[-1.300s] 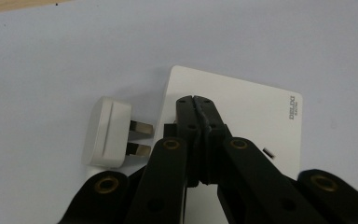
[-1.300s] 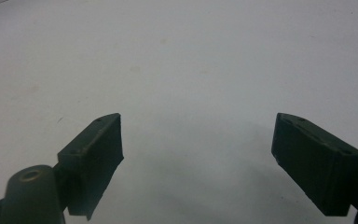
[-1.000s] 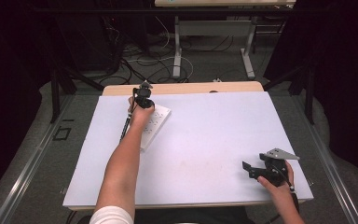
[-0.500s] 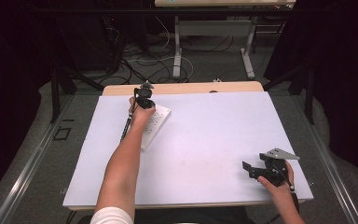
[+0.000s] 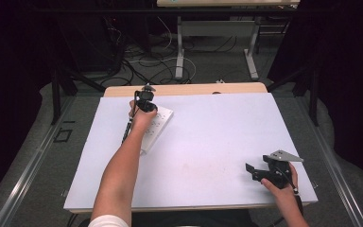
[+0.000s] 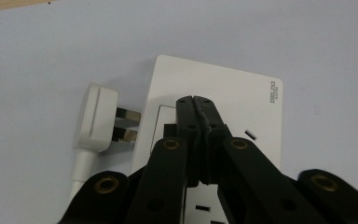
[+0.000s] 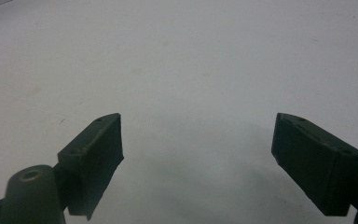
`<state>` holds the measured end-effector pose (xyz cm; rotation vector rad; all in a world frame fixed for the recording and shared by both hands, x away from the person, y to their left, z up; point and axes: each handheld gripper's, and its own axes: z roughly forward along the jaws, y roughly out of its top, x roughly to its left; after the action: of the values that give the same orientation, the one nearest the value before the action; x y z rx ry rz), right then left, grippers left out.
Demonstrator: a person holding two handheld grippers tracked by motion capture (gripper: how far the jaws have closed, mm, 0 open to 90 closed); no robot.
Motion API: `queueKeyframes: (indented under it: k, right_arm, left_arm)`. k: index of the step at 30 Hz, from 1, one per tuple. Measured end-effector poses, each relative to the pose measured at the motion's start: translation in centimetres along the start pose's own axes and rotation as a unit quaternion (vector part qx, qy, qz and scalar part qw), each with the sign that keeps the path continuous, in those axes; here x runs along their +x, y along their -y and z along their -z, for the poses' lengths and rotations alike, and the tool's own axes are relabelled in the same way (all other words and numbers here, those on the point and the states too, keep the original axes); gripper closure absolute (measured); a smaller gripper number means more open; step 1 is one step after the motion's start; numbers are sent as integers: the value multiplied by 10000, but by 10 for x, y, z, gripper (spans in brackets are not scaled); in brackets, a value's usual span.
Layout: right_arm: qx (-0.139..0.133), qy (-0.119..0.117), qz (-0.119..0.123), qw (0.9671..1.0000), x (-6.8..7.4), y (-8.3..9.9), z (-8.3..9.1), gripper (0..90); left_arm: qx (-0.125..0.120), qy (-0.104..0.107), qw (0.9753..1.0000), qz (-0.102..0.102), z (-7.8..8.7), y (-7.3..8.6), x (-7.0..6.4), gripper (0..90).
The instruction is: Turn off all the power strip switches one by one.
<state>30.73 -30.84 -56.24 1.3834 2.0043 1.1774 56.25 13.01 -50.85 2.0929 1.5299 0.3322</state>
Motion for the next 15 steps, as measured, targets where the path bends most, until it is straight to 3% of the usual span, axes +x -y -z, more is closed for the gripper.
queueKeyframes:
  k: [5,8,15]
  right_arm:
    - [4,-22,-3,10000,1,0,0,161]
    - [-10,-14,28,10000,0,-1,0,161]
    - [-34,-16,34,10000,2,-1,0,161]
  left_arm:
    - [-163,108,9998,-72,14,2,-5,900]
    - [-200,229,9994,-143,21,6,-7,856]
    - [-370,406,9984,-123,34,18,-6,799]
